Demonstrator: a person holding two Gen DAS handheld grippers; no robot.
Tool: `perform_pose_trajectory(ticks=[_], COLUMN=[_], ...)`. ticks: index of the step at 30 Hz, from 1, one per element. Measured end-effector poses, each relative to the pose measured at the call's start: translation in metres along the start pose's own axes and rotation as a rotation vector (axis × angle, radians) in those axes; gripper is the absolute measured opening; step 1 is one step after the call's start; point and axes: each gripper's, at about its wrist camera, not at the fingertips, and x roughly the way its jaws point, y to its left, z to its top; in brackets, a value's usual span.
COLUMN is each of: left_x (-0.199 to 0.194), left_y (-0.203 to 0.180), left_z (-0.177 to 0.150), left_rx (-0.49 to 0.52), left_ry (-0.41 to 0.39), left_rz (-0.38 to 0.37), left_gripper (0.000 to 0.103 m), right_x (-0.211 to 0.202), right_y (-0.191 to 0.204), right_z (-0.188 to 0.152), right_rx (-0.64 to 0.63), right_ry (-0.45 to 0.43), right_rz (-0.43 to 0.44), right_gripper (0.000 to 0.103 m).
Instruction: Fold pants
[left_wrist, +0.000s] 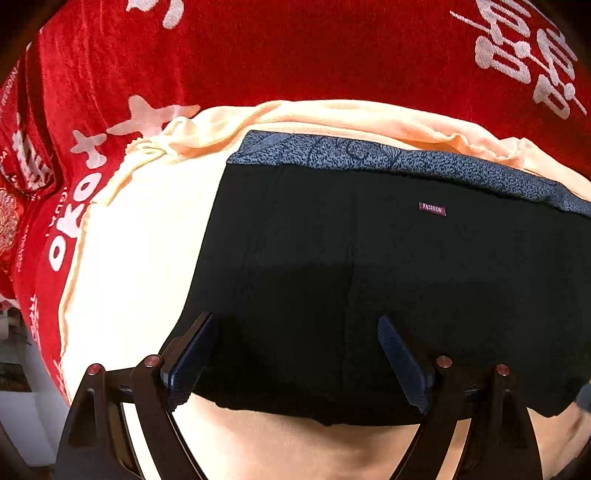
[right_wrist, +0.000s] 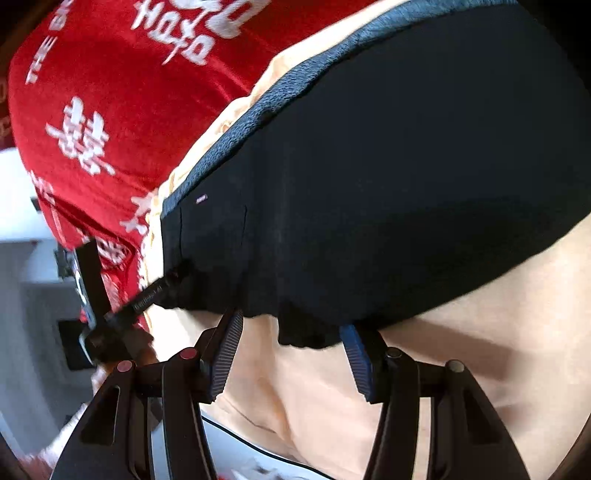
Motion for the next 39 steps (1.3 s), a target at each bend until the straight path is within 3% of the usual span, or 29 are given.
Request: perform_pose_trajectory(ticks=[1, 2, 6, 8, 11, 15, 17, 19, 22, 26, 29, 31, 33, 35, 39], left_x=[0.001, 0.001, 0.005, 0.011, 0.019, 0.016, 0.009, -0.008, -0.035, -0.048, -0.036, -0.018, -0.014, -0.015, -0.039], left_y=[0.001, 0.002, 0.017, 0.026, 0.035, 0.035, 0.032, 0.023, -0.007, -0.091, -0.144, -0.161, -0.15, -0.14, -0.135], left_z=[0.0, -0.001, -0.003, -0.007, -0.01, -0.01, -0.009, -0.01, -0.011, -0.013, -0.017, -0.025, -0.025, -0.017, 0.019], left_rx=[0.007, 0.014, 0.04, 0.047, 0.065, 0.067, 0.058, 0.054, 0.062, 0.148, 0.197, 0.229, 0.184, 0.188, 0.146], left_ry=[0.002, 0.004, 0.008, 0.004, -0.014, -0.011, 0.007, -0.001, -0.038, -0.053, -0.046, -0.01, 0.005, 0.067, -0.01], left_rz=[-0.01, -0.022, -0.051, -0.068, -0.067, -0.056, -0.034, -0.035, -0.124, -0.252, -0.261, -0.203, -0.25, -0.232, -0.266], left_gripper=[0.089, 0.089, 0.089, 0.091, 0.095, 0.095, 0.094, 0.094, 0.094, 0.094, 0.094, 0.095, 0.095, 0.095, 0.095], right_x=[0.001, -0.001, -0.018, -0.008, 0.001, -0.01, -0.024, -0.05, -0.078, -0.084, -0.072, -0.08, -0.088, -0.1, -0.105], right_y=[0.003, 0.007, 0.028, 0.014, -0.006, -0.001, 0.001, 0.001, 0.001, -0.007, -0.026, -0.041, -0.047, -0.044, -0.017], right_z=[0.006, 0.009, 0.002, -0.009, -0.019, -0.02, -0.02, -0.014, 0.012, 0.05, 0.064, 0.066, 0.068, 0.073, 0.102], right_rx=[0.022, 0.015, -0.088, -0.062, 0.014, -0.019, -0.055, -0.119, -0.19, -0.232, -0.224, -0.178, -0.108, -0.065, -0.164], right_ry=[0.007, 0.01, -0.031, -0.017, -0.012, 0.031, 0.059, 0.008, -0.072, -0.103, -0.065, -0.066, -0.041, -0.042, -0.105], right_rz=[0.013, 0.008, -0.027, -0.075, -0.066, -0.086, -0.137, -0.199, -0.306, -0.388, -0.468, -0.392, -0.367, -0.332, -0.325], right_gripper=[0.035, 0.008, 0.008, 0.007, 0.007, 0.014, 0.014, 0.014, 0.014, 0.014, 0.016, 0.016, 0.016, 0.017, 0.022])
